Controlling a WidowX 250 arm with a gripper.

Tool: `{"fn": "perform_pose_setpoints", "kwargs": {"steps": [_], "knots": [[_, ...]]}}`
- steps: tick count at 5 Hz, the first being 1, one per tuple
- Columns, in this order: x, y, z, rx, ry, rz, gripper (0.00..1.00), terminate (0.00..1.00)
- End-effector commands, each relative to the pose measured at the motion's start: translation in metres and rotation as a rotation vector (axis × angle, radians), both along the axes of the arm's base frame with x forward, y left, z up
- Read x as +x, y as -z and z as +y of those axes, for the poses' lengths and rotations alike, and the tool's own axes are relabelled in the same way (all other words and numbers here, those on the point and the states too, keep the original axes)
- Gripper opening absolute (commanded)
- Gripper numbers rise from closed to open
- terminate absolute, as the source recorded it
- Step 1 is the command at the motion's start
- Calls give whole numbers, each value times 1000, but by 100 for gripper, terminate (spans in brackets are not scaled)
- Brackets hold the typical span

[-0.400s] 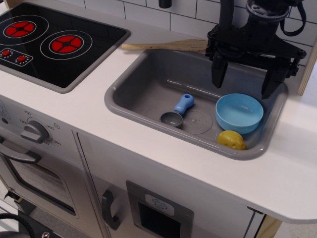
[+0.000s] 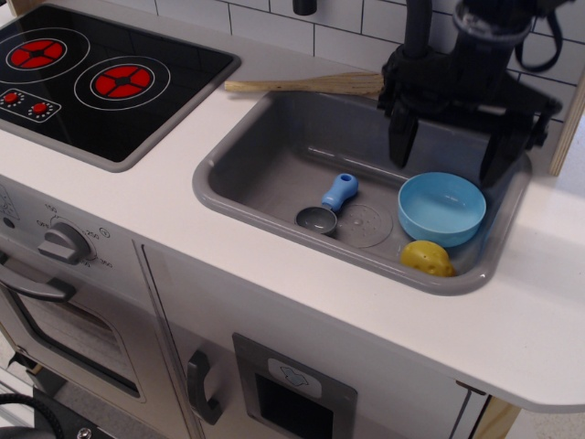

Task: Put spoon in bowl sink

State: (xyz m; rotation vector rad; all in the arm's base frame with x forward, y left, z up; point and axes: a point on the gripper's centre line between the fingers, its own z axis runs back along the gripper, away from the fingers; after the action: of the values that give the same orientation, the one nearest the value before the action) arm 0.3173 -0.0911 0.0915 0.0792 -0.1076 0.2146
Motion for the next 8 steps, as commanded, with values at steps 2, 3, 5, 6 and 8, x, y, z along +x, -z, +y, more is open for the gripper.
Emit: {"fn": "perform_pose_setpoints", "kwargs": {"steps": [2,3,5,6,8], "knots": [[44,-28,90,-49,24,6,100,0],[48,-5,99,-76,67,6,100,0],[44,38,112,-31,88,-43,100,0],[45,56,122,7,101,-55,100,0],[49,81,120,26,109,-24,100,0]]}}
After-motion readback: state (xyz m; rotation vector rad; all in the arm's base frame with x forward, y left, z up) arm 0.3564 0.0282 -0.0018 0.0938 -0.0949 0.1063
